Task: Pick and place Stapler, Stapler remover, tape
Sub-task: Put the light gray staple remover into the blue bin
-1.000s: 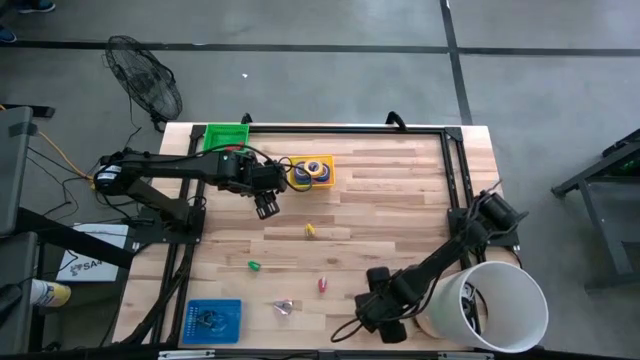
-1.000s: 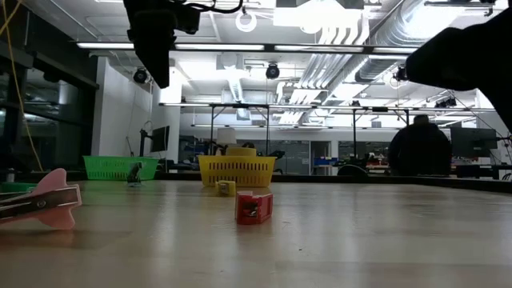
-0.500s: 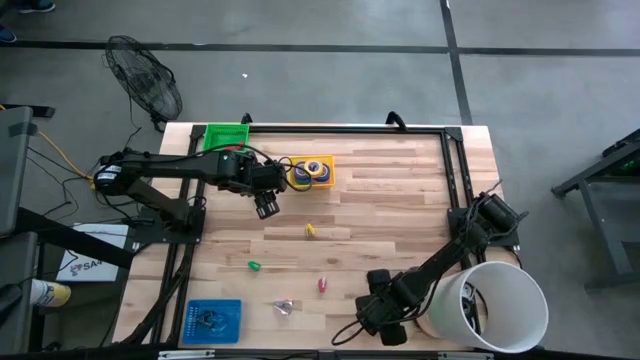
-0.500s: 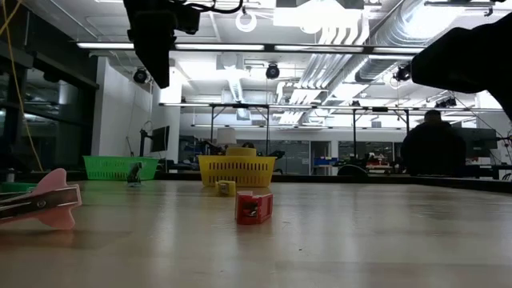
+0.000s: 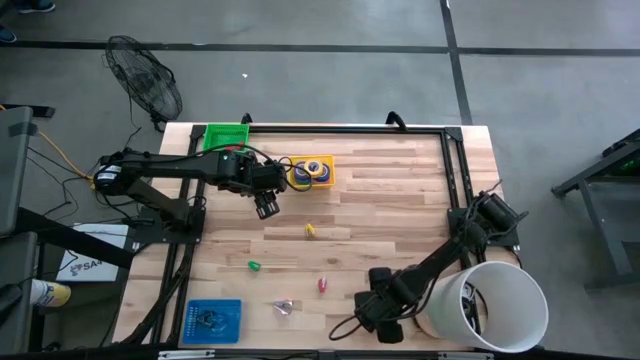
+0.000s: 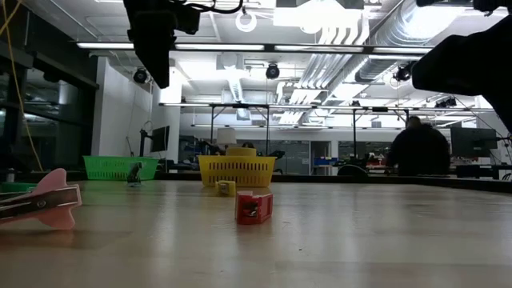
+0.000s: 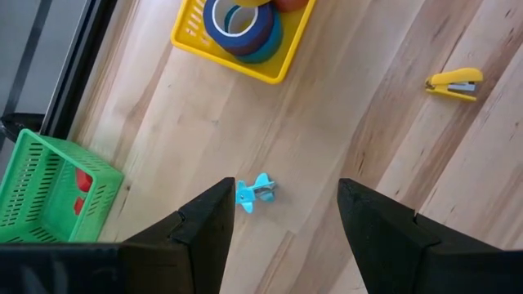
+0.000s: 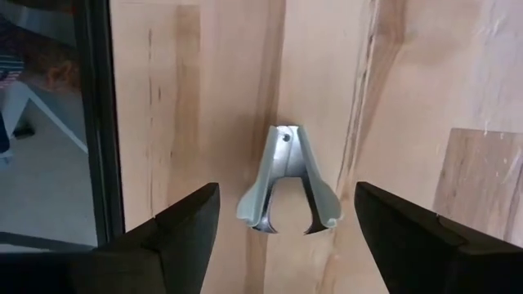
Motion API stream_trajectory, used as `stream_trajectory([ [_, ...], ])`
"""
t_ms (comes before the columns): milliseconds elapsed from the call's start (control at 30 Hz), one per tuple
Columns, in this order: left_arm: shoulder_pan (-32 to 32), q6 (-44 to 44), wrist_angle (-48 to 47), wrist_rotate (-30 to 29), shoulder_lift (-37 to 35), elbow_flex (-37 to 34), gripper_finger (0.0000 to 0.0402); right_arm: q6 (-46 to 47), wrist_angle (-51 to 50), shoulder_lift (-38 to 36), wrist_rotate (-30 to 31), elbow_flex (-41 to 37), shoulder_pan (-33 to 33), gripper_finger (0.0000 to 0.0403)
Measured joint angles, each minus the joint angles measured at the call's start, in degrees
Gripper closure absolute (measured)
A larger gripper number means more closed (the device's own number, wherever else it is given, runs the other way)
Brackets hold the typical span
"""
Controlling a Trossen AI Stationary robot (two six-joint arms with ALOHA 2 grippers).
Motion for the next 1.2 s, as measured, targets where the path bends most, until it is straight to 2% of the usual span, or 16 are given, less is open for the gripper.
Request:
stream_trajectory([
  [233,0.01,-0.01,-0.01,0.92,0.02,0.00,0.0191,1.12,-0.56,0.85,-0.51,0.00,-0.07,0.0125],
  [467,0.01,-0.01,-0.07,0.95,0.02,-0.02,0.0191,1.55,-0.33,0.92,-1.51,0.00,-0.07,0.0086],
  [633,-0.01,0.00,-0.06,0.93,0.02,-0.02,0.0191,0.48,0.16,2.04,-1.75,0.00,0.08,0.0082],
  [967,0.01,-0.02,-0.07,0.82,0.02,-0.02,0.0191,-2.24,-0.20,4.26,-0.35,0.00,0.48,0.0111],
  [1200,0.01,0.00,-0.07,0.75,0.02,-0.02,0.0191,-4.12,-1.45,4.26,0.08,0.00,0.54,0.0167],
])
